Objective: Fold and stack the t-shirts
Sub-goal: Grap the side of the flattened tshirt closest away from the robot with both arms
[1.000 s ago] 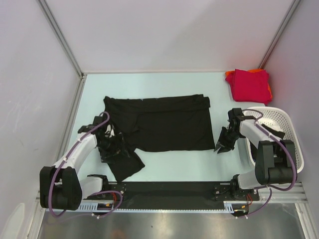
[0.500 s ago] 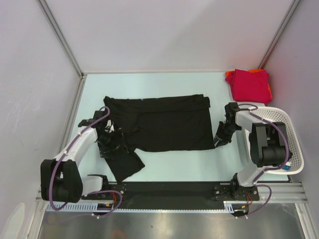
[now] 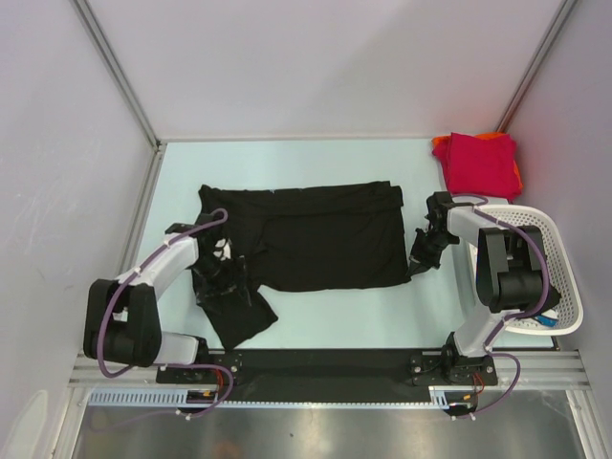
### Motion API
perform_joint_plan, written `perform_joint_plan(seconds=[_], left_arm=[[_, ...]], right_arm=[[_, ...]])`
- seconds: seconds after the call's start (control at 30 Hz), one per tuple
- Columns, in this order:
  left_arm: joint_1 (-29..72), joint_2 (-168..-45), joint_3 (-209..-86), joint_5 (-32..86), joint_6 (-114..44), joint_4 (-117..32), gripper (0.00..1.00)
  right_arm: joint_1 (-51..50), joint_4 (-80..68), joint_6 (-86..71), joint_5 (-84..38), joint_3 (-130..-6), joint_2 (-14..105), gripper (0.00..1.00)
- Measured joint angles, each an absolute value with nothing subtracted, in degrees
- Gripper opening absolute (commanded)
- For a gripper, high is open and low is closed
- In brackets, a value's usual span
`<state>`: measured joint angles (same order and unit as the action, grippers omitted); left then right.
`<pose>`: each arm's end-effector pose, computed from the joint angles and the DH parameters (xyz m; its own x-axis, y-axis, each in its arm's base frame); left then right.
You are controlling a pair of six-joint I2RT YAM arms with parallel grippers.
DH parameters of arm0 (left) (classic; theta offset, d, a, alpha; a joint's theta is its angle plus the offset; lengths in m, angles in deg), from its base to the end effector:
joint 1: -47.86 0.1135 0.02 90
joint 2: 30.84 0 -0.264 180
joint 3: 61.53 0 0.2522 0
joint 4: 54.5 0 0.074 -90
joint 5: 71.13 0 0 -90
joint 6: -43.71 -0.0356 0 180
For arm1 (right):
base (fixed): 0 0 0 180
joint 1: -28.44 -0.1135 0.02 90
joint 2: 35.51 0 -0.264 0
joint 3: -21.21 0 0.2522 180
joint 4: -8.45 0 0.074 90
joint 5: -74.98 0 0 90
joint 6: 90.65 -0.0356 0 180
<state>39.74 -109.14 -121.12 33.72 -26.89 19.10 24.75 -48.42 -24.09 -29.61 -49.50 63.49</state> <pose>0.1977 -0.0374 0.1828 -0.9750 -0.1852 0.1231 -0.2094 0.9508 -0.2282 0.2913 0.0278 0.1467 -0.9455 0.3248 0.0224 0.3189 0.9103 0.2639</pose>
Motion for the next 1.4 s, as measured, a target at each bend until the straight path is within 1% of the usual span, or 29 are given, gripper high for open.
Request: perform_joint_plan(seconds=[0.1, 0.33, 0.6, 0.73, 0.8, 0.93, 1.13, 1.2, 1.27, 1.4], left_arm=[[35.91, -109.23, -121.38, 34.69, -27.57, 19.6, 0.86], [21.36, -112.79, -126.39, 34.29, -28.95, 20.1, 0.86], [14.49, -121.67, -131.65, 32.48, -28.92, 19.51, 0.86], [9.77, -127.74, -136.35, 30.53, -28.92, 19.95, 0.82], [7.72, -129.8, -138.34, 30.01, -28.88, 20.3, 0.75], [5.47, -132.22, -139.74, 28.85, -28.31, 21.0, 0.75], [5.42, -132.29, -139.37, 24.96, -26.85, 23.99, 0.75], [5.44, -132.18, -138.38, 23.82, -26.45, 24.5, 0.72], [5.44, -131.98, -137.05, 23.41, -25.89, 24.72, 0.67], [5.42, -131.26, -134.82, 23.32, -25.25, 24.89, 0.63]], right_arm=[[24.73, -48.42, -23.96, -29.7, -49.61, 63.6, 0.0], [24.73, -48.47, -23.52, -30.02, -49.8, 63.84, 0.0], [24.71, -48.36, -23.08, -30.37, -49.91, 63.99, 0.0], [24.67, -48.32, -23.06, -30.57, -50.07, 64.12, 0.0], [24.64, -48.32, -23.06, -30.64, -50.11, 64.17, 0.0], [24.64, -48.25, -22.99, -30.9, -50.22, 64.3, 0.0], [25.15, -48.14, -22.78, -31.47, -50.22, 64.39, 0.0], [25.41, -48.08, -22.58, -31.9, -50.33, 64.58, 0.0], [25.63, -48.1, -22.4, -32.36, -50.44, 64.87, 0.0], [26.02, -48.1, -22.32, -33.3, -50.66, 65.24, 0.0]])
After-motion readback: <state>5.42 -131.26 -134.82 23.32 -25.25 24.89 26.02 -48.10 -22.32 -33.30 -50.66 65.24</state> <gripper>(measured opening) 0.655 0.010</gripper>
